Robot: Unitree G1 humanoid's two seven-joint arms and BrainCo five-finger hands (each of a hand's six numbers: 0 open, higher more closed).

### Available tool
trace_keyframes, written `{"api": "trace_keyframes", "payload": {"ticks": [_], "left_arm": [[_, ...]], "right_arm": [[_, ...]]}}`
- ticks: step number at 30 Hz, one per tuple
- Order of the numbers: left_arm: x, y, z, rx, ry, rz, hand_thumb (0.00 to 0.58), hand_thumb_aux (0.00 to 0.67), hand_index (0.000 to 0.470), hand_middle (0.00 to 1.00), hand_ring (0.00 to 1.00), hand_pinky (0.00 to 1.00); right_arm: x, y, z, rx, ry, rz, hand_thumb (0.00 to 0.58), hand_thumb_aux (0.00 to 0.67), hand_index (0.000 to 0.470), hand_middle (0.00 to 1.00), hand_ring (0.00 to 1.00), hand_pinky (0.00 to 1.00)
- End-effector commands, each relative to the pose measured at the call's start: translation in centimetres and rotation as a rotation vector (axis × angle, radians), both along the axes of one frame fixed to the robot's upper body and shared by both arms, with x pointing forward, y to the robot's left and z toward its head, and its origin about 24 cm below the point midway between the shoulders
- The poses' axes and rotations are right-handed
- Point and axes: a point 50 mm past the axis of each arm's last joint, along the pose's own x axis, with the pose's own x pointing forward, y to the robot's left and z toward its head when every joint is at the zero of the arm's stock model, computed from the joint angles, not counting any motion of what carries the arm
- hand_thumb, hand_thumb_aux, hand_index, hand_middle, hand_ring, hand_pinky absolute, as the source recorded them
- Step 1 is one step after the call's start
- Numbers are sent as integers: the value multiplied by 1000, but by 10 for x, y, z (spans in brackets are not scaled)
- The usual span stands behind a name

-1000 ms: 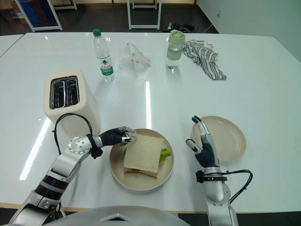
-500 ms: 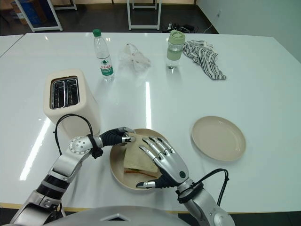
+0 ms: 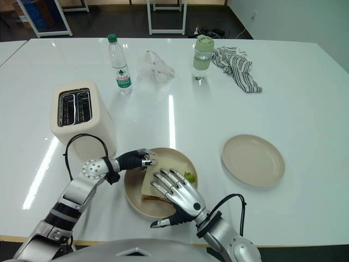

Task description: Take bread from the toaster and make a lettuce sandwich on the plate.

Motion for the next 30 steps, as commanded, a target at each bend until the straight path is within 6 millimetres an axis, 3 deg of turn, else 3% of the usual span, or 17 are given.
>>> {"api": "trace_keyframes", "payload": {"ticks": [1,3,4,5,6,12,14,21,26,30], "left_arm": [[4,1,7,12,-49,12,580,670,470,1000,1000,1000],[5,1,10,36,-104,36,580,670,470,1000,1000,1000],[8,2,11,95,-154,71,541,497,348,675,675,675],[12,5,10,191,-221,114,447,349,245,0,0,0],[14,7,14,234,-277,140,0,0,0,0,0,0],[18,11,68,340,-758,366,0,0,0,0,0,0],[13,13,80,355,-843,397,0,0,0,0,0,0],[-1,19,87,299,-810,440,0,0,0,0,0,0],[-8,21,74,135,-632,455,0,0,0,0,0,0],[-10,27,65,121,-589,482,0,0,0,0,0,0]], "right_arm": [[-17,-12,-31,-166,236,-21,0,0,0,0,0,0],[-18,-14,-34,-183,262,-33,0,0,0,0,0,0],[-18,-14,-35,-187,273,-37,0,0,0,0,0,0],[-19,-15,-36,-193,281,-41,0,0,0,0,0,0],[-19,-15,-37,-199,290,-44,0,0,0,0,0,0],[-19,-17,-42,-226,323,-69,0,0,0,0,0,0],[-18,-16,-43,-229,326,-72,0,0,0,0,0,0],[-11,-12,-39,-192,289,-71,0,0,0,0,0,0],[0,1,-28,-112,194,-45,0,0,0,0,0,0],[9,11,-21,-80,147,-22,0,0,0,0,0,0]]}}
